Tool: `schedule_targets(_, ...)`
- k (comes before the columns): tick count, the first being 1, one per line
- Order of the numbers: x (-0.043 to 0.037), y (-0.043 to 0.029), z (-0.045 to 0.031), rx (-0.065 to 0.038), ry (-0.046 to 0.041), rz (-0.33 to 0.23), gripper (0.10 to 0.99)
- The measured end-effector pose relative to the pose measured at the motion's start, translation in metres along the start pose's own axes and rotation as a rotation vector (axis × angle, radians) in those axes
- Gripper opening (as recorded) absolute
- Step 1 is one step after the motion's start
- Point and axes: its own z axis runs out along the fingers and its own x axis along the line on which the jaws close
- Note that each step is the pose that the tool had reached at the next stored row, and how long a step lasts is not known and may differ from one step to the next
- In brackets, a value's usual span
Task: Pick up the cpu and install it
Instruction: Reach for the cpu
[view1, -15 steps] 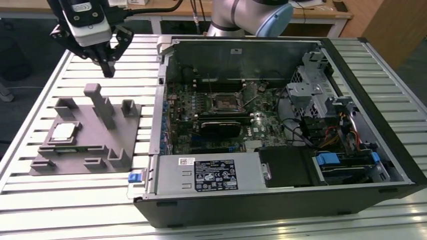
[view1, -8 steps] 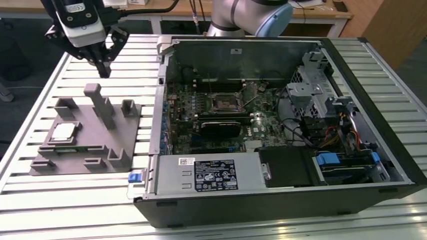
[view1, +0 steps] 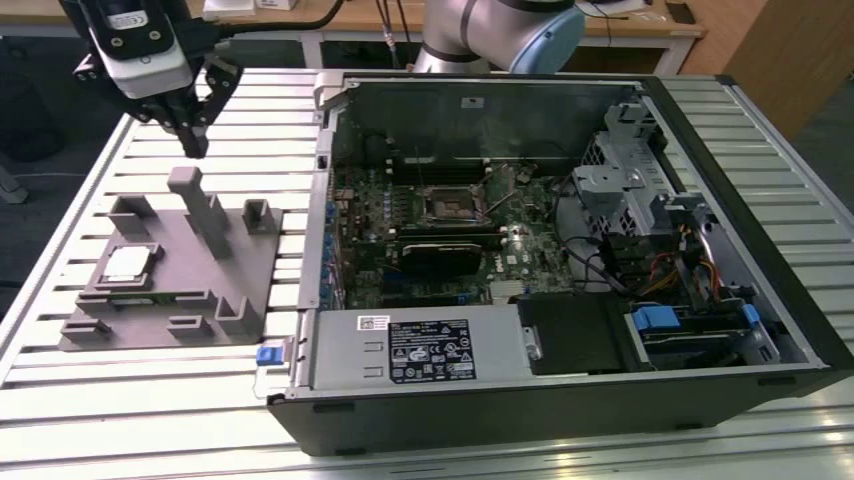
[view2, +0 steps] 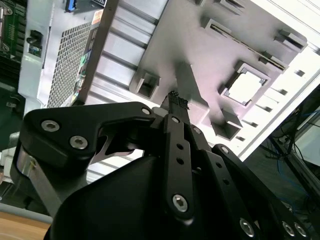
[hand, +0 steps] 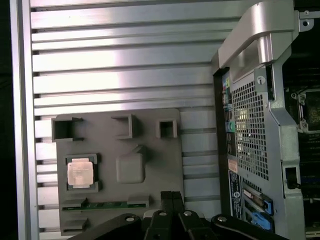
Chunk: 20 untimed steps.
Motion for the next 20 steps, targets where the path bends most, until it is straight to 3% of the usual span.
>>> schedule_targets(5, 0.0134, -0.0038, 0.0031, 0.0, 0.0002, -0.004, 0.106)
schedule_targets(13, 0.046, -0.0061, 0.0044, 0.0, 0.0004, -0.008, 0.106)
schedule_targets(20, 0.0667, -0.0077, 0.0052, 0.0, 0.0005, -0.011, 0.106)
